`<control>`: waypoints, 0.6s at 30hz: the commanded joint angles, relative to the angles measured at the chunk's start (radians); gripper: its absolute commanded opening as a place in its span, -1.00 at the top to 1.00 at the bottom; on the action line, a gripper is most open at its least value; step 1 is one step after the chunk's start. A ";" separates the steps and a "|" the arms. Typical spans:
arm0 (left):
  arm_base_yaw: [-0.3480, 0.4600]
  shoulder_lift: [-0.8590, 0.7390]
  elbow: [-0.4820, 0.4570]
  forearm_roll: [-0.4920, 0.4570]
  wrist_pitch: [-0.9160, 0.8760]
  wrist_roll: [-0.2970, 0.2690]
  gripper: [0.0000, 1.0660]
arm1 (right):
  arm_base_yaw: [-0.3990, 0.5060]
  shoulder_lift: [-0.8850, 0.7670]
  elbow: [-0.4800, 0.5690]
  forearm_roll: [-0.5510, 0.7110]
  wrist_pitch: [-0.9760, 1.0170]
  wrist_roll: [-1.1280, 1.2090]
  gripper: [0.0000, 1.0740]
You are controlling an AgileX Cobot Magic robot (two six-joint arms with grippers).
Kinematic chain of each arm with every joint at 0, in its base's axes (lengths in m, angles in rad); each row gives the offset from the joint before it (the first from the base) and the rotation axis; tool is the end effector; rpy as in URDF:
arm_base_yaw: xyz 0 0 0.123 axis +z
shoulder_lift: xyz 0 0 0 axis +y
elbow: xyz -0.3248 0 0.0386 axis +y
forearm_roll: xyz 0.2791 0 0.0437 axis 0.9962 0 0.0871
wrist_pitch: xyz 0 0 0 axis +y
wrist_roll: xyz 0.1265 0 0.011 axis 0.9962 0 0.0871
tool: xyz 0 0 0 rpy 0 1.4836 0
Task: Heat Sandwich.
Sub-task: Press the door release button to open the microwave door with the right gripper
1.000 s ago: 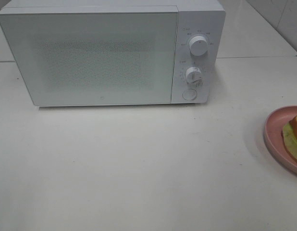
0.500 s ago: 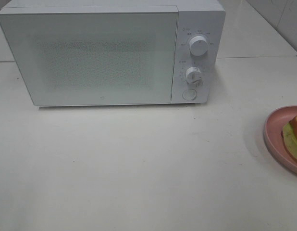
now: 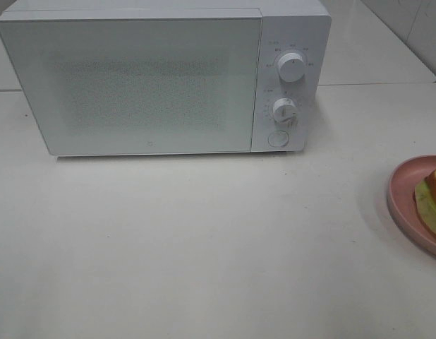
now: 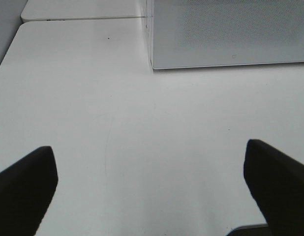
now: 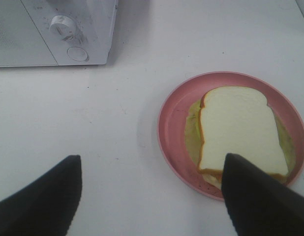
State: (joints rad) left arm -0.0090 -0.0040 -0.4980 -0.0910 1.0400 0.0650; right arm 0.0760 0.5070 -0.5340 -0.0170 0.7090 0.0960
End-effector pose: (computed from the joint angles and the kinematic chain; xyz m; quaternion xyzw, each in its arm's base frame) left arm 0.0126 -0.0101 0.2779 0.0326 0.8458 -0.0306 0.5317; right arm 0.1175 0.0075 0.2945 0.0057 0.8832 0.0324 0.4678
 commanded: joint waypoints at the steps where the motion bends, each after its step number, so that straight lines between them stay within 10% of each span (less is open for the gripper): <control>1: 0.002 -0.026 0.003 0.000 -0.003 0.000 -0.83 | -0.007 0.060 -0.006 0.002 -0.082 -0.009 -0.40; 18: 0.002 -0.026 0.003 0.000 -0.003 0.000 -0.83 | -0.007 0.334 -0.006 0.001 -0.378 -0.010 -0.40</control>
State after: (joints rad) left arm -0.0090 -0.0040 -0.4980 -0.0910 1.0400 0.0650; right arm 0.0760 0.8210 -0.5340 -0.0170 0.3690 0.0960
